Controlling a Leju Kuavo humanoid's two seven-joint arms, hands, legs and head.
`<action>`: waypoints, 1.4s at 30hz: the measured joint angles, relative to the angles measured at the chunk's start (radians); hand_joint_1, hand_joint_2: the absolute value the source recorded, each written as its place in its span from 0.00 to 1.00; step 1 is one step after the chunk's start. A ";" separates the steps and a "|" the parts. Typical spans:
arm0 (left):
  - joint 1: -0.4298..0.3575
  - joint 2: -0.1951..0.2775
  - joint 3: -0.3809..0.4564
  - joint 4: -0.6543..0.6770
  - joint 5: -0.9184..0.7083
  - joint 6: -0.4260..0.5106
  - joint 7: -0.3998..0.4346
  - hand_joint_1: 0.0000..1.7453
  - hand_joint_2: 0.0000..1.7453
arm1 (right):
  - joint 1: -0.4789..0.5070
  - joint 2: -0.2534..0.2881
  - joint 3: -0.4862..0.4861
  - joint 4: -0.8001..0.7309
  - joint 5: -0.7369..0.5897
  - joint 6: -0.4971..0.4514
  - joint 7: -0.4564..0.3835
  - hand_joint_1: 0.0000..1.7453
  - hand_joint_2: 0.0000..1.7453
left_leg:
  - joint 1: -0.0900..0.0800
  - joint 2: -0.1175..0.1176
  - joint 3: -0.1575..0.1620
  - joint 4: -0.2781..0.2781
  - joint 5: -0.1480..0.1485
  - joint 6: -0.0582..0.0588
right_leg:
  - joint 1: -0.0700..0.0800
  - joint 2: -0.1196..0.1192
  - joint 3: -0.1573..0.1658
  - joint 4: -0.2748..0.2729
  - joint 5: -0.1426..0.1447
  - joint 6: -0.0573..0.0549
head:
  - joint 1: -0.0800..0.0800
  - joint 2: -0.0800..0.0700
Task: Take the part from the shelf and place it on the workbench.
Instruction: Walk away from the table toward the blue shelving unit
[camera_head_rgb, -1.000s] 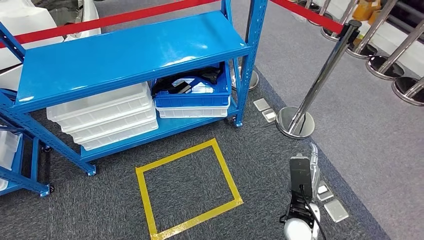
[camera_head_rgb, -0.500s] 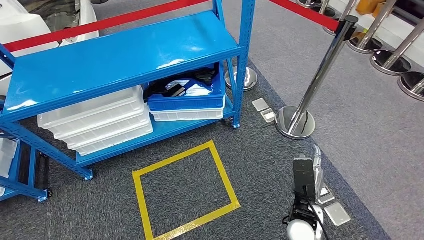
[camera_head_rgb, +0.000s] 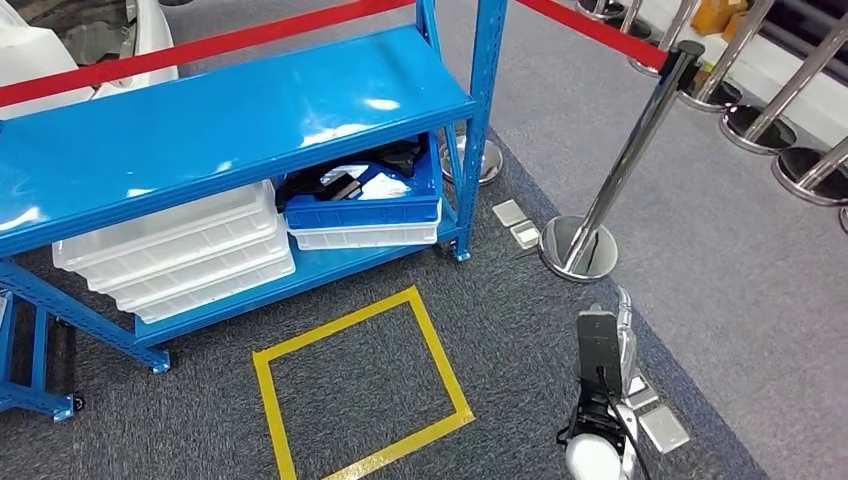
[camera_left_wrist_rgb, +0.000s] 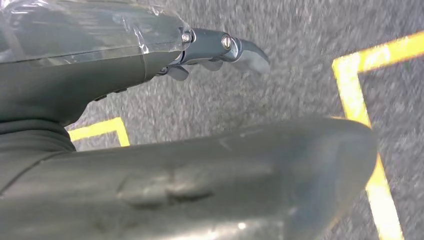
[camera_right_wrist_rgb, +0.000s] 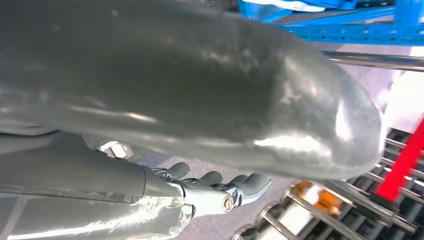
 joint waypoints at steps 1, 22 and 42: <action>0.000 0.000 0.000 0.000 0.000 0.000 0.000 0.00 0.00 | -0.001 0.000 0.000 0.000 0.000 0.000 0.000 0.00 0.00 | 0.003 0.002 0.010 -0.009 0.001 0.001 | -0.001 -0.002 -0.024 0.050 -0.022 0.004 | 0.004 0.000; 0.002 -0.001 0.000 0.001 -0.003 0.001 0.000 0.00 0.00 | 0.010 0.000 -0.002 0.000 0.004 0.000 0.006 0.00 0.00 | 0.013 0.003 -0.082 0.218 -0.081 -0.048 | -0.007 -0.004 -0.005 -0.037 0.049 -0.028 | 0.002 0.000; 0.001 -0.005 0.000 0.002 0.001 0.040 0.017 0.00 0.00 | 0.010 0.001 -0.001 0.000 -0.005 0.000 -0.003 0.00 0.00 | 0.003 -0.004 -0.012 0.031 -0.017 -0.029 | -0.003 -0.002 0.022 -0.057 0.031 -0.009 | 0.007 0.000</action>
